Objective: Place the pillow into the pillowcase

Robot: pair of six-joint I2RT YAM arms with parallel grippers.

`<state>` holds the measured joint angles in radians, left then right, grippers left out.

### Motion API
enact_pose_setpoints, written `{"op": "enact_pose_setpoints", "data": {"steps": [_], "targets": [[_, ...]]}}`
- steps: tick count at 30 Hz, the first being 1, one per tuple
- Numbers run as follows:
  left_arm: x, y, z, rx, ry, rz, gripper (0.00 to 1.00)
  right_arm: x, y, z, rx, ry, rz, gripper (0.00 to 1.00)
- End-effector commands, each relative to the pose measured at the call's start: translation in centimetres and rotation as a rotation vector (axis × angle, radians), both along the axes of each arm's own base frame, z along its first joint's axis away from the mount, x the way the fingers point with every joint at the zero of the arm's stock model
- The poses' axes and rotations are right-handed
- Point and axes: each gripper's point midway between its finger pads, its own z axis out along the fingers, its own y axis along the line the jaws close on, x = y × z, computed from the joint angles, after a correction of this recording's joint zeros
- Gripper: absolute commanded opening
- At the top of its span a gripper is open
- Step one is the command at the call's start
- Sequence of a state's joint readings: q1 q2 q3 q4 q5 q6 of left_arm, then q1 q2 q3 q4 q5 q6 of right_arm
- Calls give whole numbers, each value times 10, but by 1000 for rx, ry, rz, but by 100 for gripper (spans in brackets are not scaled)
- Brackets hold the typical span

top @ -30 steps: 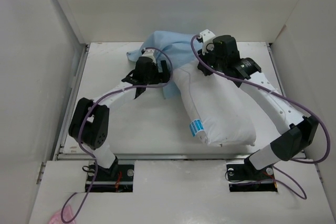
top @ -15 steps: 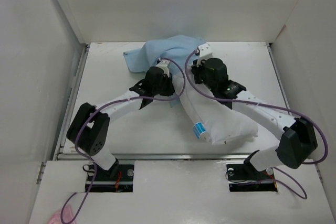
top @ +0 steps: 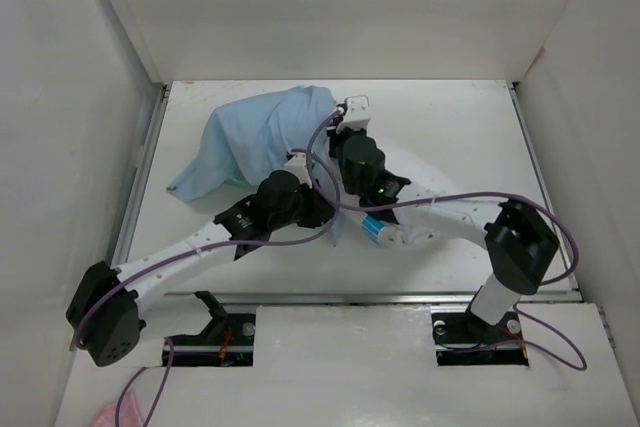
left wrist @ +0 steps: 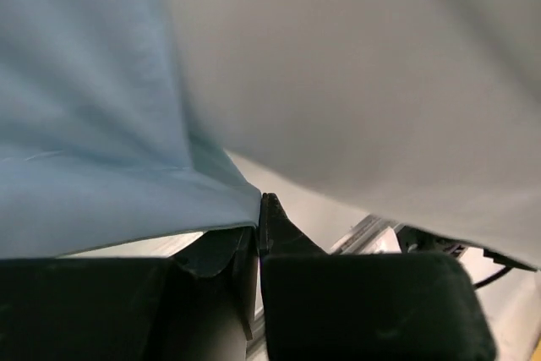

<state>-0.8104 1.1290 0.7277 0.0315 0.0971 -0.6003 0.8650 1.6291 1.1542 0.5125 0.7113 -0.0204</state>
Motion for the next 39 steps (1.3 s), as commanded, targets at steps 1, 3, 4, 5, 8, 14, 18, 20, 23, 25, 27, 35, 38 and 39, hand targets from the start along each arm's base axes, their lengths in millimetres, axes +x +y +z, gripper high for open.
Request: {"op": "enact_pose_setpoints", "data": {"steps": [1,3,4,5,8,14,18,20,23,25,27,35,38,39], "targets": [[-55,-40,44,-188,34,-261,0,10,7,50,298,-145,-81,0],[-81,-47,59,-233,26,-366,0,19,22,19,322,-90,-76,0],[-87,-48,64,-246,28,-377,0,21,25,14,316,-78,-76,0],[-90,-46,63,-245,48,-370,0,24,30,8,326,-56,-75,0],[-101,-31,52,-212,93,-343,0,23,52,-2,292,32,17,0],[-81,8,25,-68,163,-106,9,-25,87,0,232,182,363,96],[-63,37,37,13,142,65,99,-58,66,4,111,297,425,100],[-48,56,47,50,100,182,100,-63,51,8,76,314,390,100],[-29,80,62,94,56,351,100,-62,13,9,71,346,311,100],[-20,81,74,81,30,395,100,-48,-13,-1,102,391,323,100],[-10,73,78,83,6,404,100,-37,-29,-12,121,432,353,100],[58,57,92,197,-14,485,100,-61,-19,-123,146,783,671,84],[79,59,81,260,8,512,100,-107,12,-143,153,870,835,77],[84,61,85,261,9,525,100,-112,22,-140,144,854,850,74]]}}
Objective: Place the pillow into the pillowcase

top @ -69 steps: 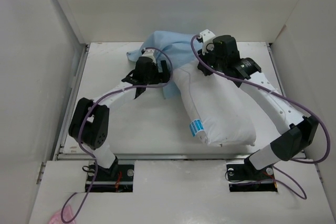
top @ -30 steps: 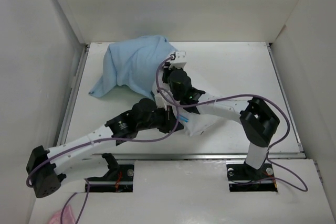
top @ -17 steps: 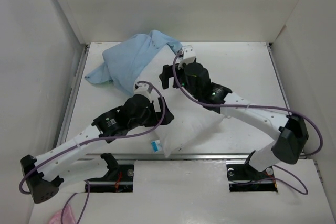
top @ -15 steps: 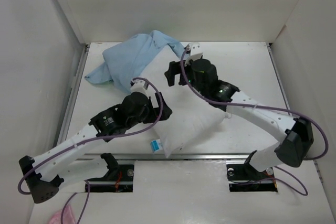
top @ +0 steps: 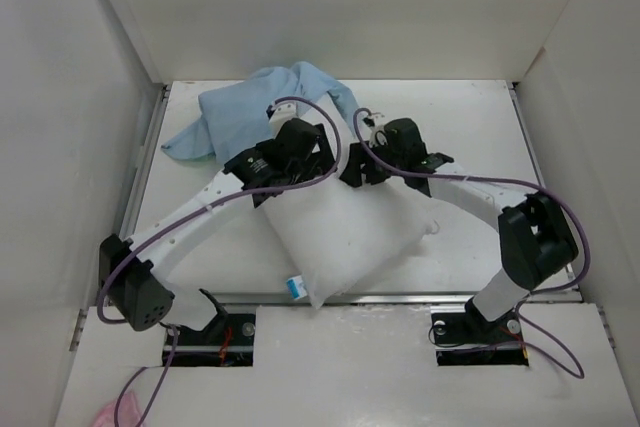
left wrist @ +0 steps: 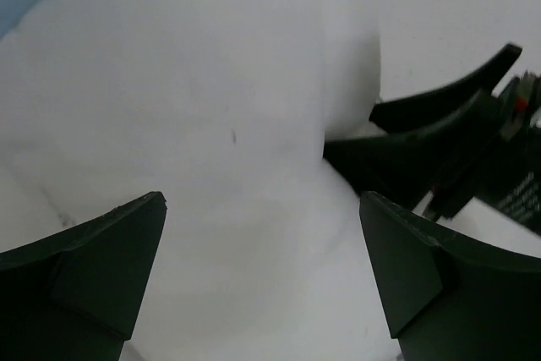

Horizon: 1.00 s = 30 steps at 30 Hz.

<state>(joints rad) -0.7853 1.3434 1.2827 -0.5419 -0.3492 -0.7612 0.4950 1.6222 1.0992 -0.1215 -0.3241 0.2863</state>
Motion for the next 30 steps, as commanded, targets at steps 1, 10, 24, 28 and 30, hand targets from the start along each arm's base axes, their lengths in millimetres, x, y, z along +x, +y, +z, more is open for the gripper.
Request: {"op": "enact_pose_setpoints", "data": {"steps": [1,10,24,28,30], "targets": [[19,16,20,38,-33,51,100,-75,60,8,110,72,293,72],[35,32,0,108,21,75,100,-106,111,75,259,-45,416,77],[66,35,-69,342,193,261,100,0,-111,87,10,-149,-301,98],[87,33,-100,464,251,348,100,26,-113,82,-3,-163,-304,98],[91,32,-136,511,324,343,100,37,-106,75,-2,-173,-267,98]]}}
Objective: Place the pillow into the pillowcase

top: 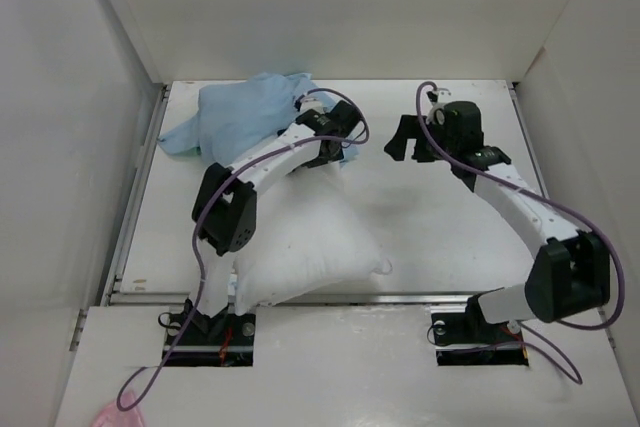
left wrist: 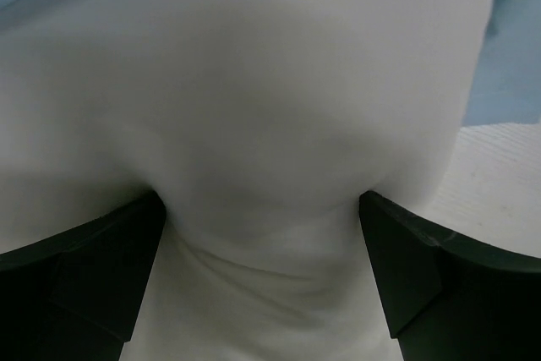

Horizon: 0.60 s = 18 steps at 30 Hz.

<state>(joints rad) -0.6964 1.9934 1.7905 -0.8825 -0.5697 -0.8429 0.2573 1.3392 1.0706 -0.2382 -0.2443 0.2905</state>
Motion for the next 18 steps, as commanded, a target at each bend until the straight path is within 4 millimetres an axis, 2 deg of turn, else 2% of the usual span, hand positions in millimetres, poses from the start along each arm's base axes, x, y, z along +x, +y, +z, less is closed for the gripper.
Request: {"op": "enact_pose_setpoints", "data": {"steps": [1,2,3,4,5,6,7,8,9,10,11,12,14,15,16,17,18], "targets": [[2,13,-51,92,107,57,100,31,18,-4,-9,-44,74,98],[1,7,-62,80,140,23,96,40,23,-5,-9,-55,96,98],[3,11,-73,95,157,24,81,50,30,-6,-2,-77,130,98],[3,8,-77,84,163,12,56,57,46,3,31,-121,214,98],[0,8,-84,87,184,10,19,77,55,-12,39,-142,247,98],[1,10,-83,90,172,24,0,87,62,-17,32,-163,288,98],[0,13,-73,90,153,27,0,94,72,-19,57,-166,336,98],[2,14,-69,84,125,23,0,110,81,-1,69,-228,375,98],[3,18,-59,93,97,30,0,121,91,-25,87,-191,415,98],[5,20,-38,71,47,35,0,125,99,-24,109,-200,458,98],[7,22,-27,61,15,39,0,133,107,-11,130,-242,502,98],[3,27,-22,66,5,43,0,142,116,-28,124,-234,499,98],[5,34,5,37,-59,61,0,158,124,-37,100,-238,462,98],[6,33,13,20,-81,62,0,168,132,-24,104,-278,471,98],[6,35,20,25,-94,56,0,174,137,-46,109,-240,489,98],[6,36,25,17,-104,56,0,177,141,-48,123,-233,502,94],[7,35,31,12,-118,45,0,179,153,-49,137,-241,540,84]]}}
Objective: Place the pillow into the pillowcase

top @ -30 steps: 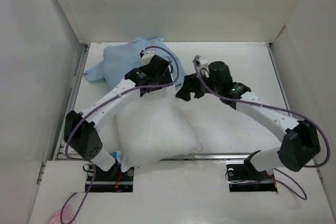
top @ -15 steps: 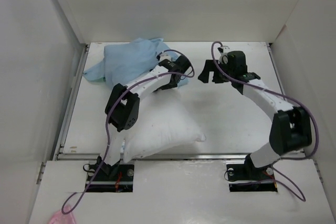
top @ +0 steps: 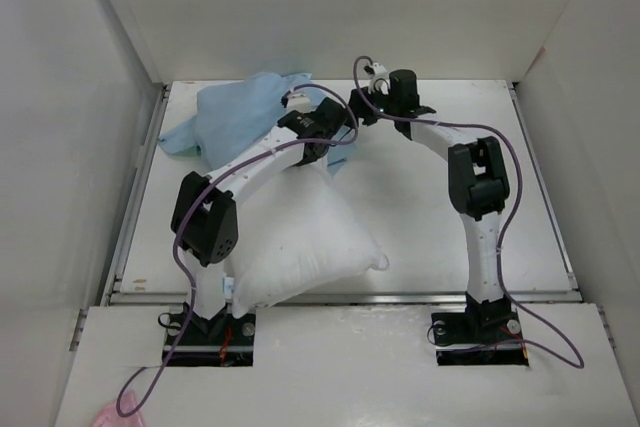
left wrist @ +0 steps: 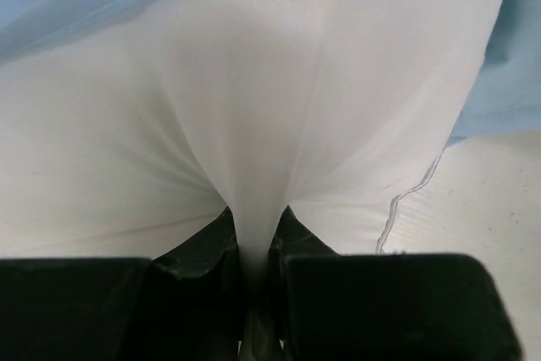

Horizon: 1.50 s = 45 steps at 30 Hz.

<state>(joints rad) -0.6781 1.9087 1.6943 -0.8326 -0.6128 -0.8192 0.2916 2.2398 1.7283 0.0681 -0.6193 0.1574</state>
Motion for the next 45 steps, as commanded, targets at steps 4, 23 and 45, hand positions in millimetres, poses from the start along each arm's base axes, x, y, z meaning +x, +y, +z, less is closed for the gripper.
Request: {"op": "enact_pose_setpoints", "data": {"steps": [4,23,45], "targets": [[26,15,34,-10,-105,34,0,-23,70,37,120,-122,273,22],[96,63,-3,-89,-118,203,0,-295,-34,-3,-40,222,156,0],[-30,22,53,-39,-161,-409,100,-203,-24,74,-333,-232,-117,79]]}}
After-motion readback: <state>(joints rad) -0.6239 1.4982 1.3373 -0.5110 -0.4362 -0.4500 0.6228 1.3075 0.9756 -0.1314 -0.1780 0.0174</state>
